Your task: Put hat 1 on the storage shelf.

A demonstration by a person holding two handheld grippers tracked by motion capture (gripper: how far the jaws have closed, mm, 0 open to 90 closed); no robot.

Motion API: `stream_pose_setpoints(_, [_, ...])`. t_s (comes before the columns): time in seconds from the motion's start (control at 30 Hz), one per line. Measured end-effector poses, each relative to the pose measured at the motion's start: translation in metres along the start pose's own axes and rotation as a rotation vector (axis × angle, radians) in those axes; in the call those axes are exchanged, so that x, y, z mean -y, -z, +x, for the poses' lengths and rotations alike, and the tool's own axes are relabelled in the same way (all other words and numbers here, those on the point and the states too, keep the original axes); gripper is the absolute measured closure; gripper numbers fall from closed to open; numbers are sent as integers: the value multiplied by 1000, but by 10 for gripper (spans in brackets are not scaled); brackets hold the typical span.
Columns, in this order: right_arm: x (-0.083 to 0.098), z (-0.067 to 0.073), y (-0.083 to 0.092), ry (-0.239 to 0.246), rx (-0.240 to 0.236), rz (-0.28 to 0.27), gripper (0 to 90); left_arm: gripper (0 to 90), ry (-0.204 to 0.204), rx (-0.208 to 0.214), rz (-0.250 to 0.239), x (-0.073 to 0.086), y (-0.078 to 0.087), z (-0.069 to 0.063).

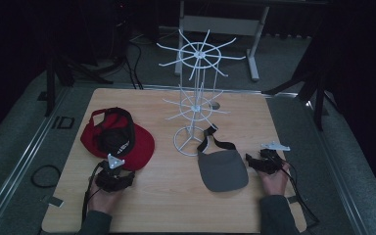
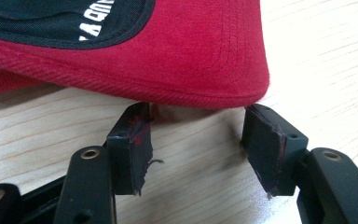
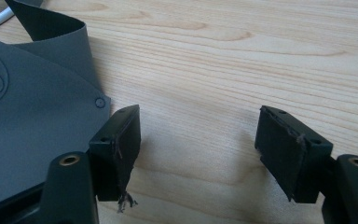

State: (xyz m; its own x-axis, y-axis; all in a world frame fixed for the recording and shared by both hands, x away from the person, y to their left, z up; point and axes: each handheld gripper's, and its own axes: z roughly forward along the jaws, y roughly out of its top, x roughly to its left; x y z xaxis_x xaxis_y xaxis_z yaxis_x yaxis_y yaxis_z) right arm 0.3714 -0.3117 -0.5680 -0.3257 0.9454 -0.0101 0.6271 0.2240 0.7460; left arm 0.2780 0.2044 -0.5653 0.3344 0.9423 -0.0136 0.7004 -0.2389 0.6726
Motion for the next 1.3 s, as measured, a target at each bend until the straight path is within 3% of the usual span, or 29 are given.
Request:
stream_pose_setpoints(0.4, [0, 0, 0, 1, -2, 1, 303, 414, -5, 13, 15, -1, 1, 0])
stream_pose_setpoints(0.5, [0, 0, 0, 1, -2, 1, 302, 472, 33, 61, 14, -1, 3, 5])
stream_pose_setpoints(0.6, [0, 0, 0, 1, -2, 1, 302, 499, 65, 82, 11, 0, 6, 10])
stream_pose_setpoints(0.73, [0, 0, 0, 2, -2, 0, 302, 491, 78, 88, -8, -2, 10, 11])
stream_pose_setpoints(0.9, [0, 0, 0, 2, -3, 0, 302, 440, 114, 108, -24, -4, 13, 14])
stream_pose_setpoints(1.07, [0, 0, 0, 1, -3, 1, 302, 363, 128, 155, -21, -7, 12, 12])
stream_pose_setpoints(1.17, [0, 0, 0, 1, -3, 0, 302, 294, 137, 147, -14, -8, 11, 11])
stream_pose_setpoints(1.3, [0, 0, 0, 0, -3, 1, 301, 291, 150, 155, -4, -9, 7, 14])
